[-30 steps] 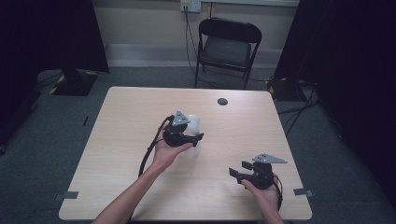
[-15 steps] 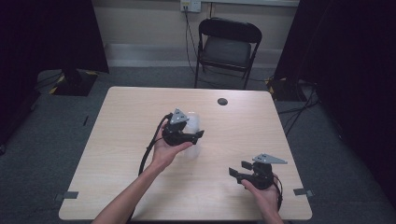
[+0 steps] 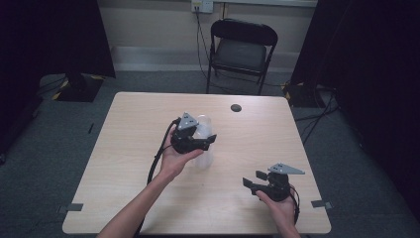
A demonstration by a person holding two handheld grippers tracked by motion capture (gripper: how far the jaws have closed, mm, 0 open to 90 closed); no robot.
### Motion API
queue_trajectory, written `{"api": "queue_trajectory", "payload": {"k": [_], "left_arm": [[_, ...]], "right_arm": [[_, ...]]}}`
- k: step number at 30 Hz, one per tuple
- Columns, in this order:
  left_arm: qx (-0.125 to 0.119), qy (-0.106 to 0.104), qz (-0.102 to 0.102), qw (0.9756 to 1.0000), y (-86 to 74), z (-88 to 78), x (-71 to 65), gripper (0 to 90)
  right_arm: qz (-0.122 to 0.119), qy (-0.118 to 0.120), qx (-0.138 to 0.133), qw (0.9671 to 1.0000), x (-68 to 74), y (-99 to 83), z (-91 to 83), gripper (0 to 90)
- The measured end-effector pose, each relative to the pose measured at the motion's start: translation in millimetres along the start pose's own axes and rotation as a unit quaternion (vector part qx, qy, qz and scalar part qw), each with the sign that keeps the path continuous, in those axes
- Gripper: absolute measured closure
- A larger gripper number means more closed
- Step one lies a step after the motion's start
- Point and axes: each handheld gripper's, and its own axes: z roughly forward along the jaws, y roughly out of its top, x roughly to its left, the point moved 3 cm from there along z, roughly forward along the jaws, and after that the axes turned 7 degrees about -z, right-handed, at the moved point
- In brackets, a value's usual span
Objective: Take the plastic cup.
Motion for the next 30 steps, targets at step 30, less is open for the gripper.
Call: {"api": "queue_trajectory", "payload": {"k": [30], "left_arm": [[-0.086,-0.016,0.005,0.9962,22.8,-26.2,-8.0,35.7]], "right_arm": [[-0.007,0.009,-0.003,0.9999,4.4,0.9,3.2,32.7]]}}
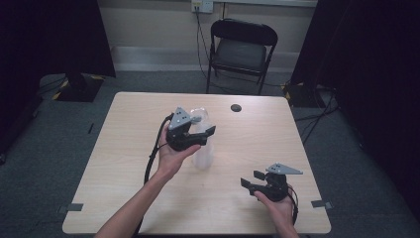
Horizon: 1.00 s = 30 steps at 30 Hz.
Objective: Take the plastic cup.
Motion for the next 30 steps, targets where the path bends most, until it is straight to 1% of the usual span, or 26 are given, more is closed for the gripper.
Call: {"api": "queue_trajectory", "payload": {"k": [1,2,4,6,8,9,10,11,12,13,14,17,18,21,22,25,27,28,30], "left_arm": [[-0.007,-0.001,-0.001,1.0,1.2,-0.9,-0.3,35.7],[-0.007,-0.001,-0.001,1.0,1.2,-0.9,-0.3,35.7],[-0.011,-0.008,-0.002,0.9999,5.5,-4.1,-1.6,35.7],[-0.018,-0.007,0.0,0.9998,9.8,-7.8,-1.7,35.7],[-0.019,-0.007,0.0,0.9998,11.7,-9.9,-1.7,35.6],[-0.018,-0.012,0.0,0.9998,13.5,-11.8,-1.7,35.5],[-0.019,-0.03,0.005,0.9993,18.3,-17.7,0.6,35.4],[-0.019,-0.03,0.005,0.9993,18.3,-17.7,0.6,35.5],[-0.024,-0.026,-0.009,0.9993,21.8,-24.9,4.1,35.5],[-0.025,-0.024,-0.009,0.9993,22.8,-27.7,5.3,35.5],[-0.023,-0.021,-0.009,0.9995,23.2,-30.3,6.1,35.5],[-0.02,-0.024,-0.011,0.9994,23.6,-35.1,7.6,35.5],[-0.017,-0.034,-0.022,0.999,23.7,-40.2,9.7,35.5],[-0.01,-0.032,-0.024,0.9992,23.1,-44.2,10.8,35.6],[-0.007,-0.033,-0.029,0.999,22.4,-46.0,10.7,35.6],[0.003,-0.035,-0.034,0.9988,20.4,-52.6,9.8,35.8],[0.005,-0.036,-0.033,0.9988,20.2,-54.3,9.5,35.7],[0.007,-0.035,-0.039,0.9986,19.5,-57.8,8.3,35.7],[0.01,-0.042,-0.05,0.9978,18.6,-61.7,7.3,35.7]], "right_arm": [[0.0,0.0,0.0,1.0,0.1,0.0,0.1,32.7],[0.0,0.0,0.0,1.0,0.2,0.0,0.1,32.7],[-0.001,0.001,0.0,1.0,0.5,0.3,0.5,32.7],[-0.002,0.003,-0.004,1.0,1.0,0.8,1.1,32.1],[-0.003,0.005,-0.005,1.0,1.5,1.1,0.9,32.0],[-0.005,0.006,-0.008,0.9999,2.0,1.6,1.0,31.9],[-0.006,0.007,-0.01,0.9999,3.0,2.5,1.0,31.6],[-0.01,0.002,-0.01,0.9999,3.4,3.0,1.2,30.7],[-0.013,-0.004,-0.008,0.9999,3.9,3.6,1.0,29.5],[-0.013,-0.001,-0.01,0.9999,4.6,4.3,1.0,29.1],[-0.014,0.0,-0.012,0.9998,5.5,5.0,0.6,28.6],[-0.018,0.001,-0.014,0.9997,7.6,6.2,0.1,28.6],[-0.023,0.003,-0.017,0.9996,9.6,6.7,0.0,28.6],[-0.025,0.004,-0.016,0.9995,11.5,7.1,0.1,28.5],[-0.026,0.003,-0.017,0.9995,12.4,7.5,0.0,28.5],[-0.03,0.003,-0.019,0.9993,14.7,9.2,-0.9,28.5],[-0.04,0.001,-0.021,0.999,16.5,10.1,-1.0,28.4],[-0.043,0.001,-0.021,0.9989,17.6,10.4,-1.2,28.1],[-0.05,0.004,-0.02,0.9986,20.8,11.2,-1.4,28.0]]}}
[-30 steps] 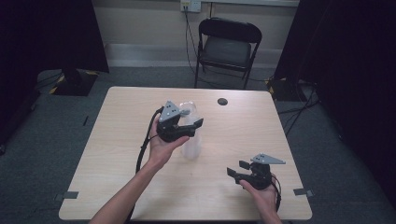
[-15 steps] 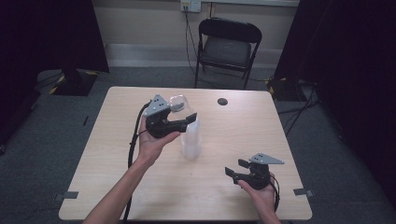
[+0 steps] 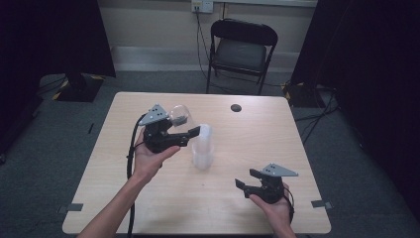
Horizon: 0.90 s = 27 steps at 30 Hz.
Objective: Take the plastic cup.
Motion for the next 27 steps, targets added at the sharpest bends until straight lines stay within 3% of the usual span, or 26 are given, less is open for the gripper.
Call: {"api": "queue_trajectory", "payload": {"k": [2,4,5,7,12,20,24,25,27], "left_arm": [[-0.007,-0.002,-0.025,0.9997,-1.8,-4.2,-0.5,35.8],[0.003,-0.008,-0.046,0.9989,-4.1,-6.8,1.4,36.4],[0.003,-0.008,-0.046,0.9989,-4.1,-6.8,1.4,36.4],[0.011,-0.016,-0.066,0.9977,-8.8,-11.3,3.0,36.4],[0.013,-0.023,-0.08,0.9965,-16.5,-18.5,1.3,35.6],[0.04,-0.025,-0.073,0.9962,-32.5,-19.4,-7.5,35.5],[0.049,-0.03,-0.083,0.9949,-40.4,-17.0,-10.2,35.5],[0.051,-0.032,-0.086,0.9944,-44.1,-15.5,-11.4,35.5],[0.054,-0.022,-0.099,0.9934,-53.0,-11.9,-12.1,35.5]], "right_arm": [[-0.006,0.004,-0.003,1.0,3.5,1.1,0.0,28.0],[-0.01,0.006,-0.013,0.9998,6.4,2.2,-0.3,29.4],[-0.01,0.006,-0.013,0.9998,6.4,2.2,-0.3,29.4],[-0.019,0.013,-0.032,0.9992,10.9,4.2,-1.2,33.7],[-0.028,0.018,-0.048,0.9983,16.7,6.1,0.8,36.2],[-0.044,0.025,-0.067,0.9965,20.7,24.7,-3.8,39.2],[-0.053,0.034,-0.066,0.9958,24.9,32.4,-2.7,43.3],[-0.057,0.039,-0.065,0.9955,27.1,34.5,-1.7,48.1],[-0.076,0.052,-0.071,0.9932,35.3,41.7,3.4,51.7]]}}
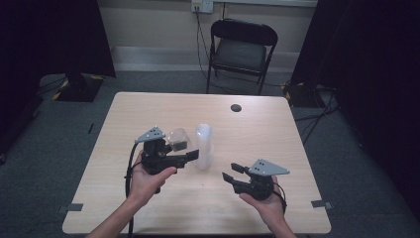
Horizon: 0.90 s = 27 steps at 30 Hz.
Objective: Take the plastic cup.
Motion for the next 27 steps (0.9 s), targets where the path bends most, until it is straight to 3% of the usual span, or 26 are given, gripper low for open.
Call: {"api": "queue_trajectory", "payload": {"k": [5,11,16,20,21,23,25,27], "left_arm": [[0.018,-0.006,-0.005,0.9998,-12.5,7.0,1.5,35.5],[0.04,-0.031,-0.03,0.9983,-24.1,11.6,5.1,35.5],[0.049,-0.046,-0.052,0.9964,-30.8,13.0,6.9,35.5],[0.052,-0.066,-0.071,0.9939,-35.3,15.3,5.8,35.6],[0.042,-0.083,-0.076,0.9927,-36.6,15.3,5.4,35.5],[0.036,-0.091,-0.08,0.992,-37.8,15.6,5.1,35.5],[0.039,-0.103,-0.098,0.989,-39.8,17.9,5.0,35.6],[0.041,-0.107,-0.103,0.9881,-41.1,19.0,5.0,35.6]], "right_arm": [[-0.01,0.013,-0.018,0.9997,10.8,5.2,11.8,55.1],[-0.033,0.026,-0.012,0.999,27.0,-5.9,26.3,55.3],[-0.044,0.028,-0.024,0.9984,33.3,-8.6,29.0,56.2],[-0.049,0.03,-0.041,0.9975,36.1,-5.5,28.7,57.0],[-0.05,0.028,-0.044,0.9974,36.5,-4.4,28.5,57.1],[-0.049,0.025,-0.05,0.9972,36.7,-2.8,27.6,58.1],[-0.052,0.026,-0.054,0.9968,37.0,-1.8,26.5,59.6],[-0.055,0.024,-0.058,0.9965,37.2,-1.0,25.3,60.8]]}}
